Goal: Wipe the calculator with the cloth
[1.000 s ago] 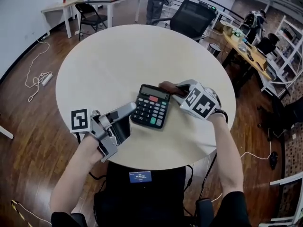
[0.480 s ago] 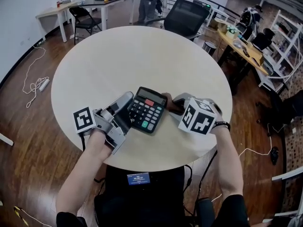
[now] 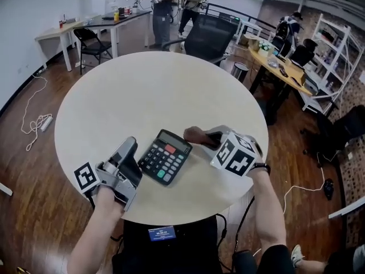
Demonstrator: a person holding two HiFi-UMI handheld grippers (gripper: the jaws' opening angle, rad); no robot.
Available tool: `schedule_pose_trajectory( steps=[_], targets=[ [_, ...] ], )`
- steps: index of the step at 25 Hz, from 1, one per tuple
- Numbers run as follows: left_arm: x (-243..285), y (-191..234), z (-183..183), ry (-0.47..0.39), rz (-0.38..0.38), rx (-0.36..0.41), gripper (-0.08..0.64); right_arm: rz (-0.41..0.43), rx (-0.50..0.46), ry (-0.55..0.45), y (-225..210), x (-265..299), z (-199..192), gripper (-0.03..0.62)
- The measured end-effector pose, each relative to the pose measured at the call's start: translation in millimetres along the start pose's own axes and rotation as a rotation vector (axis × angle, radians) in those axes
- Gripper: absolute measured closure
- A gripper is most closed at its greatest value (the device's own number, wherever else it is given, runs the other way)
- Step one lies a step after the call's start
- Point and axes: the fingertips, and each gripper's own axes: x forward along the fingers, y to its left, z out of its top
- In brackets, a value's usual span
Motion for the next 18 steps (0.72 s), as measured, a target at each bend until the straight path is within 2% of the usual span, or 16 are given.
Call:
schedule_pose_trajectory(
  steps=[3,7,10,15,18],
  targets=[
    [4.7,8.3,2.7,-0.043,0.043,0.04,0.334,0.018,0.057,-0.073,-8.4,13.2,15.7,0.488],
    [36.4,21.0,27.8,-0.085,0.099,0.021,0.33,0.085,0.044,-0.036,-14.9,23.7,16.5,0.488],
    [46.5,17.3,35.8,-0.098,0.088,0.033,0.331,0.121,0.03,-0.013,4.0,11.3,11.4,0.488],
    [48.3,35.9,39.6,-0.095,0.08,0.034,0.331,0.123,-0.064,0.041,50.9,0.6,-3.3,0.488],
    [51.2,40.0,43.0,-0.099,0.061,0.021,0.331,0.05,-0.033,0.07,41.0,-4.1,-23.1,0.488]
  ],
)
